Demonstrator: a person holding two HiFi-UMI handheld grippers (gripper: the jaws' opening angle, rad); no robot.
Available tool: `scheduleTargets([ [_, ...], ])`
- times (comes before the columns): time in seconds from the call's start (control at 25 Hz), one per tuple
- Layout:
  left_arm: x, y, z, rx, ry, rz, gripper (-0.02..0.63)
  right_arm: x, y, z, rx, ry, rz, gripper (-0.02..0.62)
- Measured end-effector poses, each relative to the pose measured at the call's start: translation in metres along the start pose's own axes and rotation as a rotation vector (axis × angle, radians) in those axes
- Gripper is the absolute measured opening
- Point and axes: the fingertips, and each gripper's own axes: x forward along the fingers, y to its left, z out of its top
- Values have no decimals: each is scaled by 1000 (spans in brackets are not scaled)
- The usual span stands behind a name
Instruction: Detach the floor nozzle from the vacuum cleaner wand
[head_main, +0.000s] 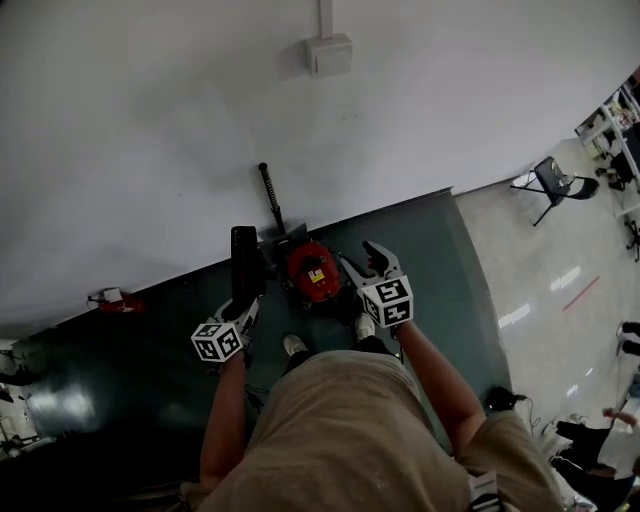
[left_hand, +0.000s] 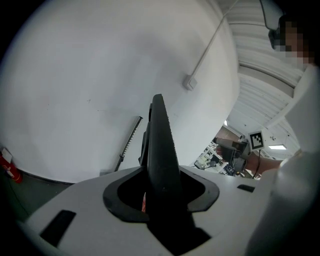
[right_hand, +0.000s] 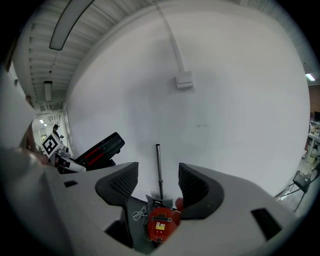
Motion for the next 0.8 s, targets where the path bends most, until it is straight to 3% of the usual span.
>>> scheduleTargets([
  [0.48, 31, 18, -41, -58, 69, 6, 172, 25, 10, -52, -19, 100, 24, 230],
  [0.8, 44, 17, -52, -37, 113, -3, 172, 45, 33, -75, -53, 153, 75, 227],
])
